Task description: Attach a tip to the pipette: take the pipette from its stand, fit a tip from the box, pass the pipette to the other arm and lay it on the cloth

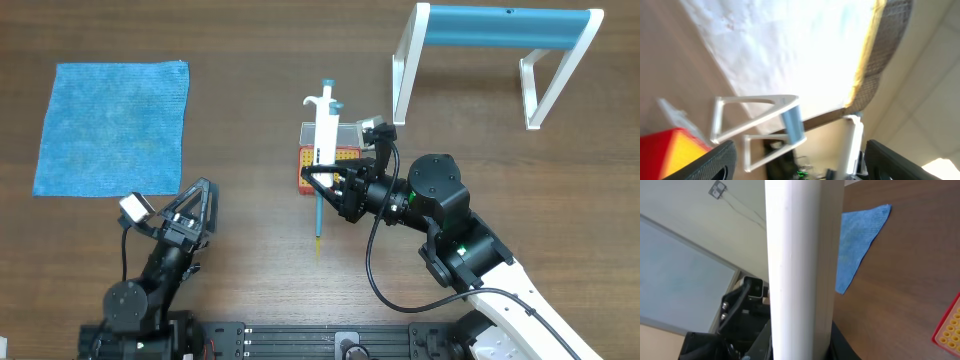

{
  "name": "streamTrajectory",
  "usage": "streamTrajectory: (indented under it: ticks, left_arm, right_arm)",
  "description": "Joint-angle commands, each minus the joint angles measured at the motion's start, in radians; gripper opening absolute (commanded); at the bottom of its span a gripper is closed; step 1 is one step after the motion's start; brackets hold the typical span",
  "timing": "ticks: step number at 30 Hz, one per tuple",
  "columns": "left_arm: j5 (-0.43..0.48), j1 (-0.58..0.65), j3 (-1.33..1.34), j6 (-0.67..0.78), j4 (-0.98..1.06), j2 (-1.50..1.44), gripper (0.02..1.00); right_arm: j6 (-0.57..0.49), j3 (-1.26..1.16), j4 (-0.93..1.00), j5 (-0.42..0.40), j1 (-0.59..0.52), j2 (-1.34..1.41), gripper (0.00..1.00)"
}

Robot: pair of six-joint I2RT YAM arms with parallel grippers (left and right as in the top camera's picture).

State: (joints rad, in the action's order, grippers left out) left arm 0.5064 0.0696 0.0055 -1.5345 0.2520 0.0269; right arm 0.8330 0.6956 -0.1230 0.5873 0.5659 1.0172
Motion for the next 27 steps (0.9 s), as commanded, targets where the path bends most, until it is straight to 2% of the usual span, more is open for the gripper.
streamTrajectory:
  ticks: [1,2,6,10,15,19,22,24,26,27]
  left_arm:
    - [0.241,0.002,0.037,-0.159,0.197,0.163,0.825]
    - [0.287,0.002,0.059,-0.151,0.218,0.204,0.825]
    - [0.433,0.002,0.192,-0.019,0.314,0.406,0.827]
    - [0.575,0.002,0.375,0.104,0.419,0.659,0.825]
    - [0.679,0.000,0.531,0.221,0.419,0.901,0.827]
    - [0.666,-0.063,0.586,0.272,0.425,1.013,0.825]
    - [0.576,-0.183,0.592,0.272,0.539,1.096,0.825]
    - [0.554,-0.214,0.592,0.272,0.542,1.125,0.825]
    - [0.552,-0.215,0.592,0.272,0.557,1.131,0.735]
    - [0.552,-0.215,0.592,0.272,0.557,1.131,0.735]
  right_arm:
    - [0.031,0.010,-0.082,0.077,0.005,0.030,0.082]
    - [0.035,0.010,-0.129,0.115,0.005,0.053,0.082]
    - [0.095,0.010,-0.235,0.165,0.005,0.149,0.084]
    - [0.148,0.010,-0.365,0.275,0.005,0.243,0.082]
    - [0.173,0.010,-0.392,0.351,0.008,0.256,0.084]
    - [0.177,0.010,-0.392,0.349,0.032,0.256,0.082]
    - [0.180,0.010,-0.392,0.350,0.045,0.256,0.086]
    - [0.180,0.010,-0.392,0.349,0.044,0.256,0.084]
    - [0.180,0.010,-0.392,0.350,0.044,0.256,0.082]
    - [0.180,0.010,-0.392,0.350,0.044,0.256,0.082]
